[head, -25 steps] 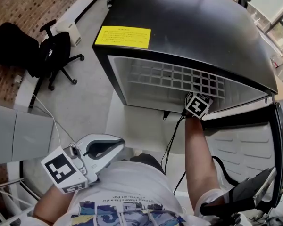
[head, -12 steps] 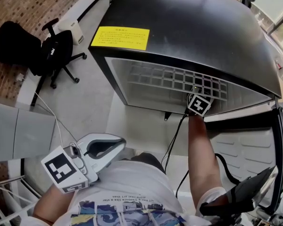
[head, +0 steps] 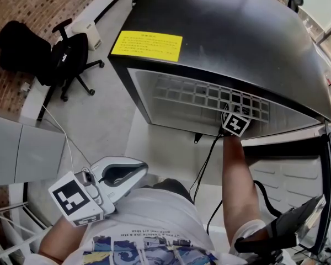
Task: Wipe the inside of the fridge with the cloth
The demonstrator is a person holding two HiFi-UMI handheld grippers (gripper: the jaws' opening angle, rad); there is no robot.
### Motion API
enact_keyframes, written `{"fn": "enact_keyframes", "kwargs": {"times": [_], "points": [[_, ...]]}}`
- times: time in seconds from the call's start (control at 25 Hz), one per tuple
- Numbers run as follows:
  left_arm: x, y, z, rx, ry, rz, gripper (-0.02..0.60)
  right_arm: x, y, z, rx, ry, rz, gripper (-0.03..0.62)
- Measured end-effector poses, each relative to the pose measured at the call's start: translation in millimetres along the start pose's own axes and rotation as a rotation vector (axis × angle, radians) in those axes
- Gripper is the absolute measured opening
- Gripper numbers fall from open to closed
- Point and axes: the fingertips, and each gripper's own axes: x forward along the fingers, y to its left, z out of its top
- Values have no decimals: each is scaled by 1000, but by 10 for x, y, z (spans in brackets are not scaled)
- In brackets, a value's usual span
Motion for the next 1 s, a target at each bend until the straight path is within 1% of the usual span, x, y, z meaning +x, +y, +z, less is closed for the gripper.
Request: {"fn": "enact_keyframes", "kwargs": {"times": [0.32,1.0], "points": [[-39,0,-35,-6,-9,7,5,7,311,53,-18,-15,84,54],[-310,28,-125,-24,-20,57,6,-10,912,140,-40,-34,177,54]]}}
